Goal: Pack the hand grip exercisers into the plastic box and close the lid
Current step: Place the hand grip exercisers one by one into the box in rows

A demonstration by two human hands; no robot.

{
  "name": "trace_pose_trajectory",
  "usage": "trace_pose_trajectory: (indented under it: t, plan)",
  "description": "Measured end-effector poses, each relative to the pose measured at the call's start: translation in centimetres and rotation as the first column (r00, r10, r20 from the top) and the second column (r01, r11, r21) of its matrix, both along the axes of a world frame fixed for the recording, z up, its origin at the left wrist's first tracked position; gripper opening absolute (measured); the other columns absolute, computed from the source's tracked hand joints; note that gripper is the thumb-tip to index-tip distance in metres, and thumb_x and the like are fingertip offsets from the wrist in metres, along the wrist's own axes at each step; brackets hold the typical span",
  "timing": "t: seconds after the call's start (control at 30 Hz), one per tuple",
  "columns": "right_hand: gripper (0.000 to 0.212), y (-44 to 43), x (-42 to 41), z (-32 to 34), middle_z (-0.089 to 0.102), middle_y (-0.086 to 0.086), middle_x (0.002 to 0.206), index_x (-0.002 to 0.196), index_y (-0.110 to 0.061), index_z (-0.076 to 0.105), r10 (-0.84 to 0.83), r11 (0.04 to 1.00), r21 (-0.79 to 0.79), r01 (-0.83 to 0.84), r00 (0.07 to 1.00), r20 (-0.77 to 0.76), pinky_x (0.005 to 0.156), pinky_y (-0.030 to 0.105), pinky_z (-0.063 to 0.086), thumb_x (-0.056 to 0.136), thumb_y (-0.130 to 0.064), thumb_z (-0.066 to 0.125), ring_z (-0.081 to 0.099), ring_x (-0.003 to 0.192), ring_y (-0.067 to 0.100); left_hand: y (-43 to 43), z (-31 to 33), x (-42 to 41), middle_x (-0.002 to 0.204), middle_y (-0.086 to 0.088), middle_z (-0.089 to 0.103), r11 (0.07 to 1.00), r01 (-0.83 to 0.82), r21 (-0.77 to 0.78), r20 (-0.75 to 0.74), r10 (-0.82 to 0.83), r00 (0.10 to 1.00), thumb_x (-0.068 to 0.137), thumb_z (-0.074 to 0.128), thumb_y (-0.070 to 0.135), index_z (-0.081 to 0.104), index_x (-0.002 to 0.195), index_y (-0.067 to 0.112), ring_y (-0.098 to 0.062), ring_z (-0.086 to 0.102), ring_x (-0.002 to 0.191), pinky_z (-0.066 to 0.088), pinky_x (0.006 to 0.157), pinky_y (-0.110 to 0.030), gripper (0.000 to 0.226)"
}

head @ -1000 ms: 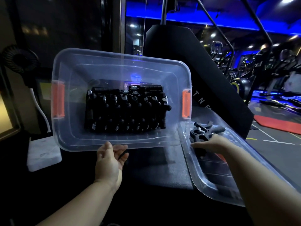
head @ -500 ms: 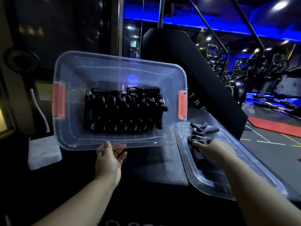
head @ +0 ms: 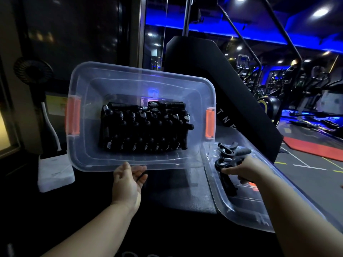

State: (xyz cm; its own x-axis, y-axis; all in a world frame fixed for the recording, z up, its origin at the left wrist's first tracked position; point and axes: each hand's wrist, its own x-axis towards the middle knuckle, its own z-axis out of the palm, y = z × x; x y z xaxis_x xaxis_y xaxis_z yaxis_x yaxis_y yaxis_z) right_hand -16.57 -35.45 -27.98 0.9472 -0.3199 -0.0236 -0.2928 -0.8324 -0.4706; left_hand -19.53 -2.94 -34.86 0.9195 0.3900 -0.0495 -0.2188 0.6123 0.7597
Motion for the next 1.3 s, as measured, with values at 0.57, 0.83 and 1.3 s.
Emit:
trace_pose_trajectory:
  t: [0.57,0.83,1.3]
  plan:
    - [0.04,0.3,0.0,2.4,0.064,0.023,0.087,0.111,0.004,0.05,0.049,0.964,0.266,-0.014,0.991,-0.128,0.045,0.034,0.053,0.083,-0.014,0.073,0.067,0.055,0.032,0.0,0.0,0.0,0.066,0.0,0.069,1.0,0.001,-0.006,0.001,-0.001,1.0,0.103,0.036,0.031,0.047,0.094,0.023,-0.015,0.067,0.075,0.049,0.066,-0.029,0.016]
    - [0.016,0.0,-0.2,3.0,0.065,0.014,0.071,0.089,-0.007,0.063,0.121,0.987,0.101,-0.128,0.99,0.066,0.042,0.016,0.046,0.085,0.007,0.057,0.065,0.048,0.013,0.0,0.1,-0.1,0.07,-0.003,0.067,1.0,0.0,-0.017,-0.011,0.0,1.0,0.102,0.037,0.031,0.048,0.096,0.021,-0.018,0.066,0.076,0.05,0.066,-0.029,0.016]
    - [0.008,-0.1,-1.5,4.9,0.06,0.005,0.07,0.089,-0.01,0.067,0.193,0.977,0.069,-0.201,0.974,0.116,0.057,0.031,0.054,0.083,-0.007,0.072,0.057,0.06,0.017,-0.1,0.4,-0.3,0.073,-0.004,0.064,1.0,-0.002,-0.004,-0.009,0.002,1.0,0.103,0.036,0.03,0.047,0.094,0.022,-0.018,0.065,0.077,0.049,0.067,-0.03,0.016]
